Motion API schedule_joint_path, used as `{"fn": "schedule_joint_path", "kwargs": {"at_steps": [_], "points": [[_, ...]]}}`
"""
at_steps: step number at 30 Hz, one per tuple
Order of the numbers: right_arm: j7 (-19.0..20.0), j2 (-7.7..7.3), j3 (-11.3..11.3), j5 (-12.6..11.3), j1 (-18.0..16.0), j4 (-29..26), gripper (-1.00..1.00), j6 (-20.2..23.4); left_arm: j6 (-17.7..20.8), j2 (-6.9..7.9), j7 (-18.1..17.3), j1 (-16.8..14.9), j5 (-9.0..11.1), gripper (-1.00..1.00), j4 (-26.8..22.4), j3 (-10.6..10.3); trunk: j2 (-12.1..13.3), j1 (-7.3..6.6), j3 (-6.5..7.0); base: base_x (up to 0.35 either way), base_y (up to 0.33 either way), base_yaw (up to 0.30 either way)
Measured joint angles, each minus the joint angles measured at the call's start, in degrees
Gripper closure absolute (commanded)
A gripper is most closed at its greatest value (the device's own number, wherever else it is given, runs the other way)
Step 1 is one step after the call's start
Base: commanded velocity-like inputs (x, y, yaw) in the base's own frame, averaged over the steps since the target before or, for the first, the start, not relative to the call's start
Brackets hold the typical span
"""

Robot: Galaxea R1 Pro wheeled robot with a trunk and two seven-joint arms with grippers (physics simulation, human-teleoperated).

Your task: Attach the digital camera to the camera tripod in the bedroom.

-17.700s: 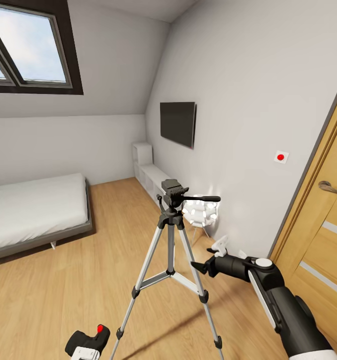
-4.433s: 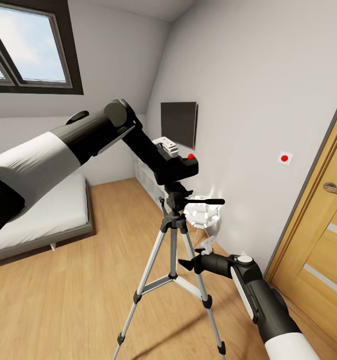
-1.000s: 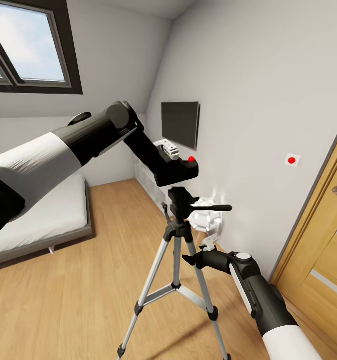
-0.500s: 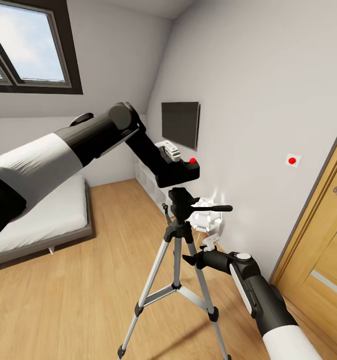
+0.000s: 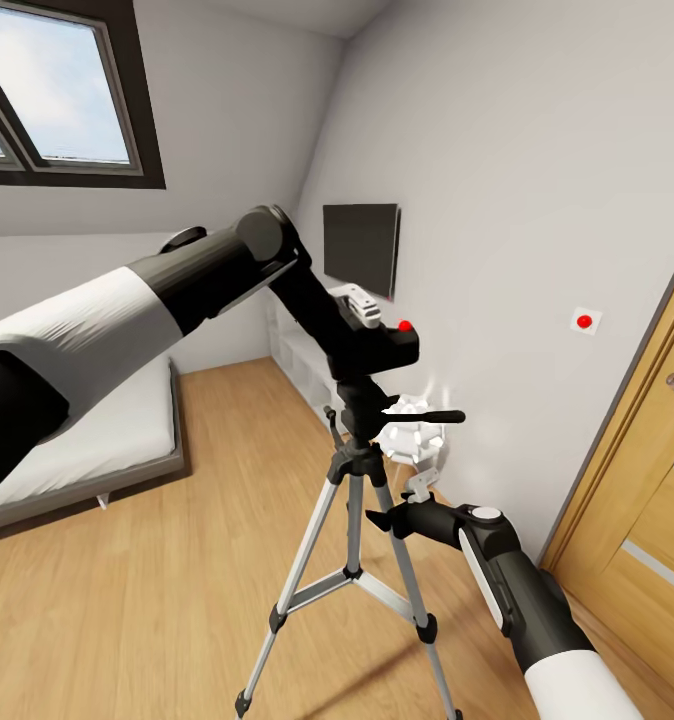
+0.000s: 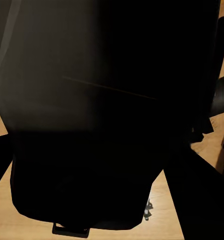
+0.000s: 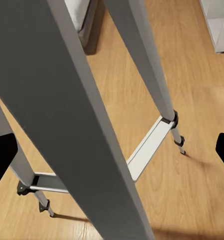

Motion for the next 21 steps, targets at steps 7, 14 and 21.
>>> {"fn": "schedule_joint_path", "kwargs": {"at_steps": [7, 14, 21], "points": [[0.0, 0.00, 0.0, 0.0, 0.0, 0.1, -1.00, 0.0, 0.0, -0.65, 0.0, 0.0, -0.2, 1.00, 0.0, 0.0, 0.0, 0.00, 0.00, 0.000, 0.000, 0.000], [-1.3, 0.08, -0.1, 0.0, -0.2, 0.4, -1.00, 0.0, 0.0, -0.80, -0.1, 0.0, -0.2, 1.00, 0.1, -0.1, 0.0, 0.00, 0.00, 0.000, 0.000, 0.000], [-2.3, 0.09, 0.0, -0.1, -0.7, 1.6, -1.00, 0.0, 0.0, -0.59, 0.0, 0.0, -0.3, 1.00, 0.4, -1.2, 0.0, 0.00, 0.00, 0.000, 0.000, 0.000]]}}
